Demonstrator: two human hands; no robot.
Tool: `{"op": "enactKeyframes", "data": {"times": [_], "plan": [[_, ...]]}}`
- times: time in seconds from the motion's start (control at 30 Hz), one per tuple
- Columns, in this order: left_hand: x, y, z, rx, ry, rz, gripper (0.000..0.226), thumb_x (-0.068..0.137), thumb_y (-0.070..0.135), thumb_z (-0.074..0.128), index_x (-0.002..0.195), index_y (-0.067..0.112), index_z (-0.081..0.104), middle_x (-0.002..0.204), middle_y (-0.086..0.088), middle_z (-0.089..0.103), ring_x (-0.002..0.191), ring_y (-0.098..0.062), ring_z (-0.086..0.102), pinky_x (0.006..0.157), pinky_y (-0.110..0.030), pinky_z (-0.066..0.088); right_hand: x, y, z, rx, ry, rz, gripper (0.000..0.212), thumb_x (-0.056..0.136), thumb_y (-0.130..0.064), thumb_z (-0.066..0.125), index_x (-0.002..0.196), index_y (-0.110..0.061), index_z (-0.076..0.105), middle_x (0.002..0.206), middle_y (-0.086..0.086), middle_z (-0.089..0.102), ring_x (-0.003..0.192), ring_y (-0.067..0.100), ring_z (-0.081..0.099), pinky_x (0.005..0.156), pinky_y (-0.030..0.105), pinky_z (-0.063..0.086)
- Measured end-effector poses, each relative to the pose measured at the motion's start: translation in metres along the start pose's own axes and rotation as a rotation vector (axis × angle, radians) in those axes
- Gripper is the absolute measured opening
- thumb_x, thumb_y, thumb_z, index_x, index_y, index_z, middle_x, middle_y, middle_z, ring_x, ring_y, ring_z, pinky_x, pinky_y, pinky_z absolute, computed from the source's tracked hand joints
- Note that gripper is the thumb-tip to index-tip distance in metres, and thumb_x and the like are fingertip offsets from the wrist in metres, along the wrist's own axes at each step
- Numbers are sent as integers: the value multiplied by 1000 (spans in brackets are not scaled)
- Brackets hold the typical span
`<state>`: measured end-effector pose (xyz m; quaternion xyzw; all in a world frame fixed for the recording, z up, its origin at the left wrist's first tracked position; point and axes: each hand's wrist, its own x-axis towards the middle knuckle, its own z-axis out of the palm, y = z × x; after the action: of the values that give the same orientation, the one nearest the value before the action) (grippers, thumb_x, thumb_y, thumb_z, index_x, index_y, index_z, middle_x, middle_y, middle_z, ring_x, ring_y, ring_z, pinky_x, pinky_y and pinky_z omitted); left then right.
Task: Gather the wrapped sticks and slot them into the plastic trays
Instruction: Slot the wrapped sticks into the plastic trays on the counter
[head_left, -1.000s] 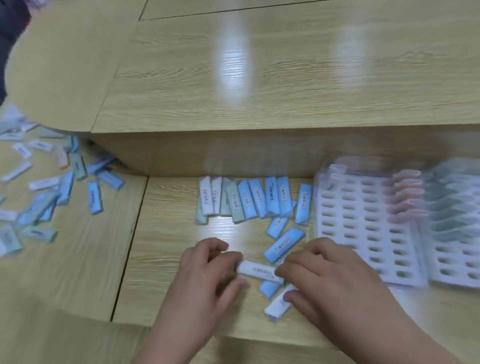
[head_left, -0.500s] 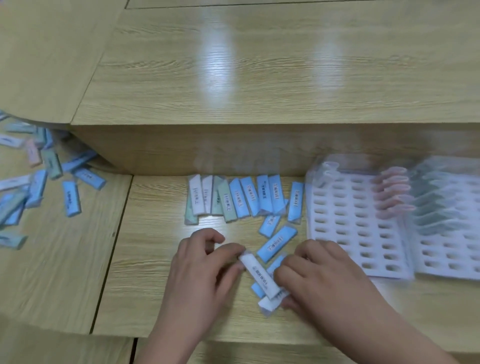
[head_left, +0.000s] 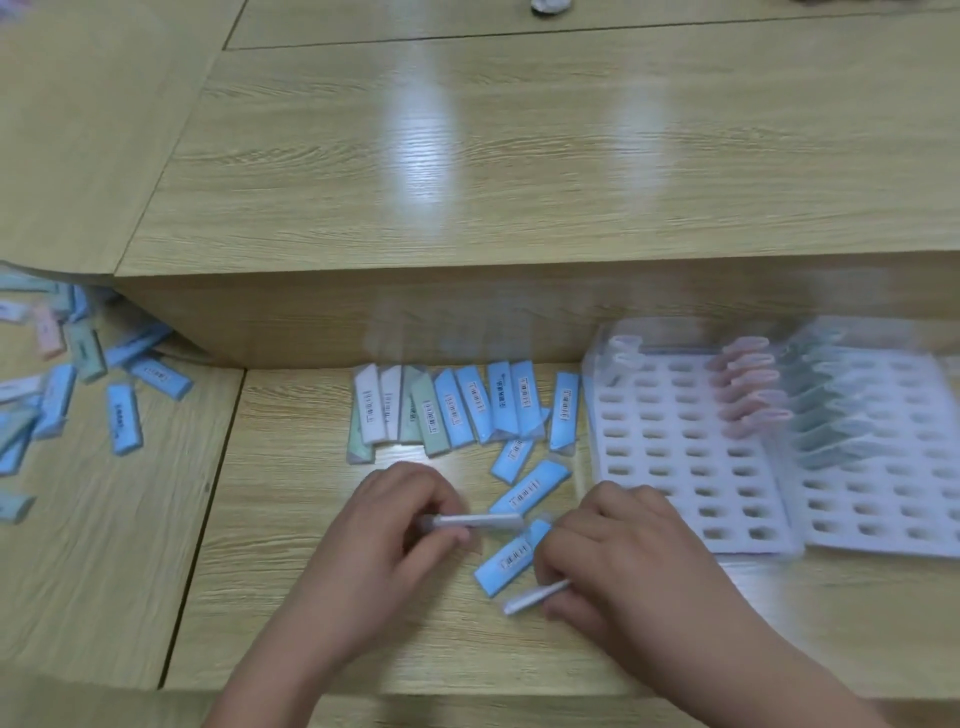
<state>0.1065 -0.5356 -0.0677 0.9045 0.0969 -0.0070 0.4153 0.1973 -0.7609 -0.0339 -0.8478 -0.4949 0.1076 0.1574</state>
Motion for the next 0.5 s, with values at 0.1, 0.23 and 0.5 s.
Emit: {"op": "enactKeyframes", "data": {"times": [0.1,0.23,0.5], "plan": [[4,11,-6,-256,100,-103,32,76,55,67,94,29,66,75,3,65,64,-20,56,58,-29,44,-8,4,-13,441,95,121,15,77,-48,73,84,-38,64,82,-22,62,84,3,55,73,14,39],[19,42,-8,-384,174,-37,27,77,48,70,93,27,69,76,7,66,65,-12,58,57,-22,47,-13,21,-34,661,353,290,12,74,-47,71,84,-42,64,78,-15,62,67,4,55,62,8,39],[64,100,20,-245,241,52,11,91,28,71,93,38,70,93,15,64,83,-7,63,64,-11,45,9,66,-48,666,598,571,23,87,-15,73,81,-36,68,78,-23,70,76,-8,66,63,1,42]]}}
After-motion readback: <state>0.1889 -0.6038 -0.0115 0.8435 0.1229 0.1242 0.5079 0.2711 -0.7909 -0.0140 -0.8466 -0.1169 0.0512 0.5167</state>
